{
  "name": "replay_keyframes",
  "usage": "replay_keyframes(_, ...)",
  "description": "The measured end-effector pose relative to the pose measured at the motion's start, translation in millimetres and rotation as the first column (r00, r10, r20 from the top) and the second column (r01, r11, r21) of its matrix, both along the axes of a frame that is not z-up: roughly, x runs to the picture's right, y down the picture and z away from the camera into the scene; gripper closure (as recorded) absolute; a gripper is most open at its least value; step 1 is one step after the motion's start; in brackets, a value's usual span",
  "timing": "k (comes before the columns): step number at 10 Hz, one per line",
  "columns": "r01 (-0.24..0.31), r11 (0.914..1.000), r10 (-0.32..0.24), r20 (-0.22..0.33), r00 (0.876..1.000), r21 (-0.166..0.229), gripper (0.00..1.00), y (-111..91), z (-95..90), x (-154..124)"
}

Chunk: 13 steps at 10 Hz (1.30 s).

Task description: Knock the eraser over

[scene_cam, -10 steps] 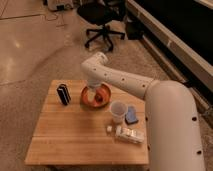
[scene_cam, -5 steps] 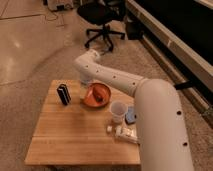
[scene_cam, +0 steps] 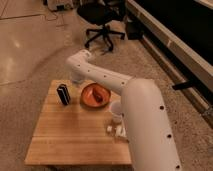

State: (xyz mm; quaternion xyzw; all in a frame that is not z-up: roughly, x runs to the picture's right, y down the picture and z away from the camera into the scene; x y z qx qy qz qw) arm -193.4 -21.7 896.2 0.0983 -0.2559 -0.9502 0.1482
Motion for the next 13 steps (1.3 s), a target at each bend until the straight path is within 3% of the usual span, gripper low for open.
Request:
replay_keyframes(6,0.023,0.9992,-0.025,0.086,0.996,0.032,0.27,-21,-7.8,-62)
replay_keyframes(10,0.063,0.9958,-0.073,0.157,0.985,0.066,0.27,-23,-11.1,-103)
replay_keyframes(13,0.076,0.9935,-0.091,0.184,0.979,0.085,0.27,-21,-6.3,-110)
